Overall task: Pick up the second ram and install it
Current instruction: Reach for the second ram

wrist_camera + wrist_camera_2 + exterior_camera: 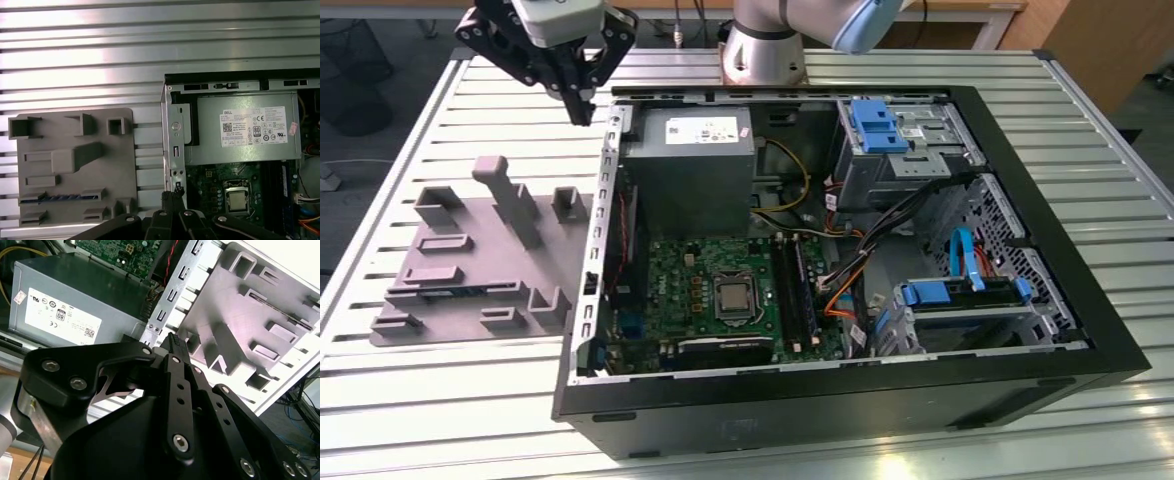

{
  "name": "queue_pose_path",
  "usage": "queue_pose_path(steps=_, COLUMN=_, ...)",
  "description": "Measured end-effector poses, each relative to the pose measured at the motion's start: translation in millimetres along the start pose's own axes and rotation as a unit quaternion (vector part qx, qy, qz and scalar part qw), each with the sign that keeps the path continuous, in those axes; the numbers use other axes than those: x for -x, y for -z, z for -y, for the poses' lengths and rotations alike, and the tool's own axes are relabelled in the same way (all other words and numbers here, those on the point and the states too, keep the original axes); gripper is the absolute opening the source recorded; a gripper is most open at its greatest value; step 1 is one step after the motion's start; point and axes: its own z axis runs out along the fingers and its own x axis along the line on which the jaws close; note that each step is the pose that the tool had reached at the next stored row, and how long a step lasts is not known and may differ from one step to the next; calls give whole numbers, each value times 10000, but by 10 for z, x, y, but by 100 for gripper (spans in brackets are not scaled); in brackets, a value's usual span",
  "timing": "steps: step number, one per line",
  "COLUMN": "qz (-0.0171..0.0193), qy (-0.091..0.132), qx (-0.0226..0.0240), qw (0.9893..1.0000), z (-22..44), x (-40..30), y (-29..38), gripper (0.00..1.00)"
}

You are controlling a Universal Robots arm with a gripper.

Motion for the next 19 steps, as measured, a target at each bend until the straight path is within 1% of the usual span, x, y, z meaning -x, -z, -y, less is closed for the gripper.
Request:
queue_pose_path(steps=5, qz=0, qy=0, qx=0, qw=10000, z=17, x=-49, y=2, gripper=11)
queue_pose_path(steps=13, qz=0, qy=0, qx=0, qw=10000, z=29, x=-169, y=5, gripper=11)
queue_pose_path(steps=19, qz=0, qy=0, qx=0, qw=10000, z=30, x=-175, y=5, gripper=11)
